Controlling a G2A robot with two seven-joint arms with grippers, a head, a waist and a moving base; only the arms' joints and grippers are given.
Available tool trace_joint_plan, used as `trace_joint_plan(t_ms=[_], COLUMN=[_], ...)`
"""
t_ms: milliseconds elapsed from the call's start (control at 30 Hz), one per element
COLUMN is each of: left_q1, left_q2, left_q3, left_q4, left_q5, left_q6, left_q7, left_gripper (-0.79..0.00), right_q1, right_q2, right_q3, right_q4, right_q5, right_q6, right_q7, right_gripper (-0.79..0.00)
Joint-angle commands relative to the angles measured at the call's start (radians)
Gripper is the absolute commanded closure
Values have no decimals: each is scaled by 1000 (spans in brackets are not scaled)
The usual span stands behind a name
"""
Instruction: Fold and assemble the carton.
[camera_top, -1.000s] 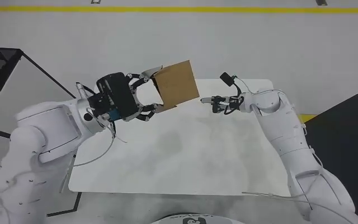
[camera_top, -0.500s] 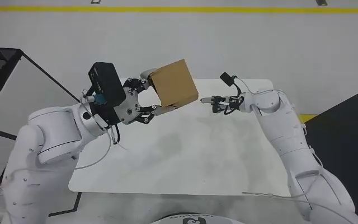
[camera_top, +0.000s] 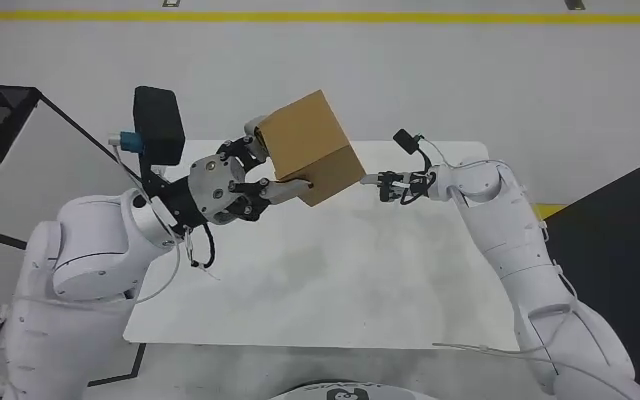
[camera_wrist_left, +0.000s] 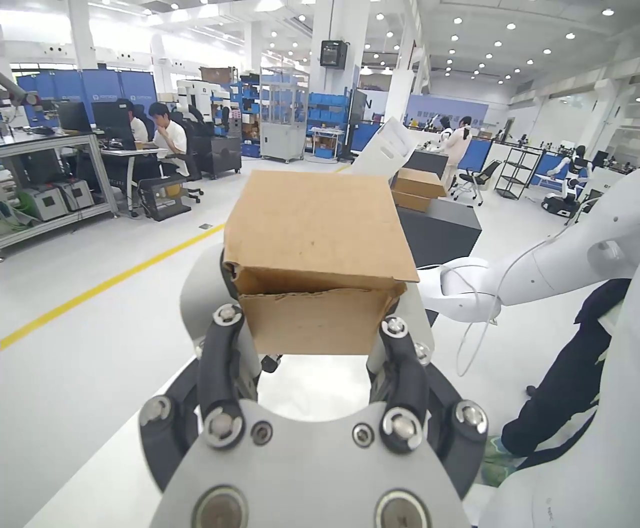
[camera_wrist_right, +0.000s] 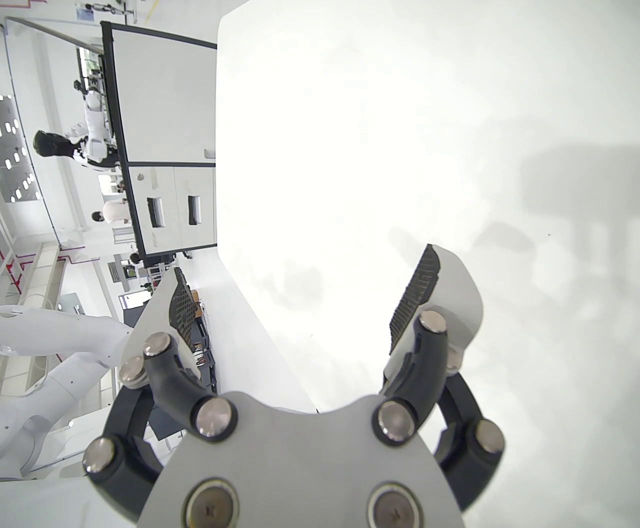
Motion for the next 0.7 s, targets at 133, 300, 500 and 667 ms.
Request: trace_joint_plan(t_ms=[133, 300, 500, 667], left_q1=[40, 50, 60, 72], left_q2=[-5, -7, -14, -21], left_q3=[17, 10, 3, -1], left_q4=[0, -13, -13, -8], left_q5=[-133, -257, -429, -544], left_q6=[111, 210, 305, 330], left_q7=[1, -34, -17, 16], left_gripper=[0, 0, 0, 0], right_q1=[0, 0, 0, 0], right_q2=[0, 0, 0, 0], right_q3=[0, 0, 0, 0], right_q4=[0, 0, 0, 0], right_q5=[0, 0, 0, 0], right_q6=[0, 0, 0, 0], right_q7=[0, 0, 0, 0], right_gripper=[-785, -785, -785, -785])
